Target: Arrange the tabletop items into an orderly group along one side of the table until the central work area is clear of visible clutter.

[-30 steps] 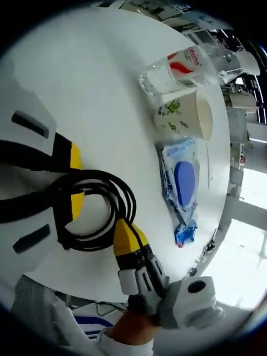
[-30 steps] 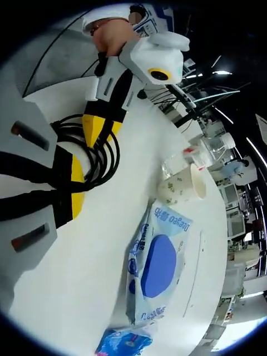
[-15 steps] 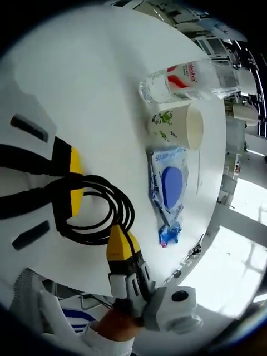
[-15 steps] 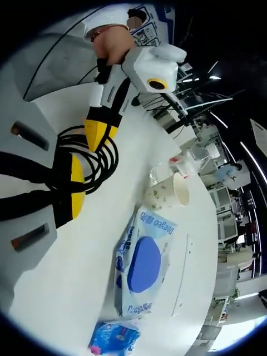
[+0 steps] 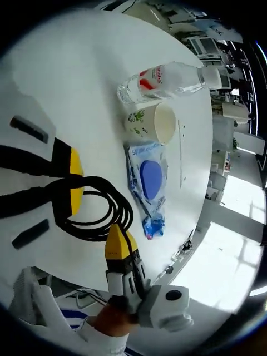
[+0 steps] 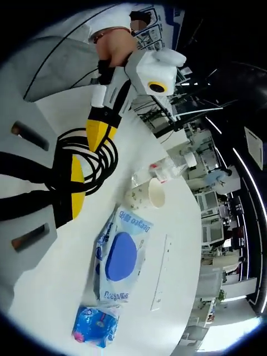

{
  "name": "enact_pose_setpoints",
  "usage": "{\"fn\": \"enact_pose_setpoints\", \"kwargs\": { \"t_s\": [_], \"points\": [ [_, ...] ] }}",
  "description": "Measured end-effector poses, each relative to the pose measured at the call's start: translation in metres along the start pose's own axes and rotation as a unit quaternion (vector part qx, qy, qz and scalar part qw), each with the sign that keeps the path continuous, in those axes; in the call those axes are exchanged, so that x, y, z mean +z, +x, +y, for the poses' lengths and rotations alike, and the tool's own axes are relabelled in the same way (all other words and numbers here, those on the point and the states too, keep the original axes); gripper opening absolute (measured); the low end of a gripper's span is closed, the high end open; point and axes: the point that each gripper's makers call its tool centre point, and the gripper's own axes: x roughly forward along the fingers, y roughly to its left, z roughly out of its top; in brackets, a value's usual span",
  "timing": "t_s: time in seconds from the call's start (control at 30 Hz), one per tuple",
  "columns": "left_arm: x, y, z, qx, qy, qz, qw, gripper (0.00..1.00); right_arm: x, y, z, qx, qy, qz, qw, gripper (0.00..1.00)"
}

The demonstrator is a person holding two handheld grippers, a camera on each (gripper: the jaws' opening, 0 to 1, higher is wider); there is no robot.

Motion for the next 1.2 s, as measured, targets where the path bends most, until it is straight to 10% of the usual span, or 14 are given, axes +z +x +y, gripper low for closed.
{"fn": "enact_pose_setpoints", "kwargs": {
  "t_s": [1.2],
  "points": [
    [0.100,0.037,-0.131,-0.068,0.091,-0.036,0.9929,0.00,0.039,-0.138,-0.084,-0.071,0.001,-0.084,0.9939,0.00]
  ]
}}
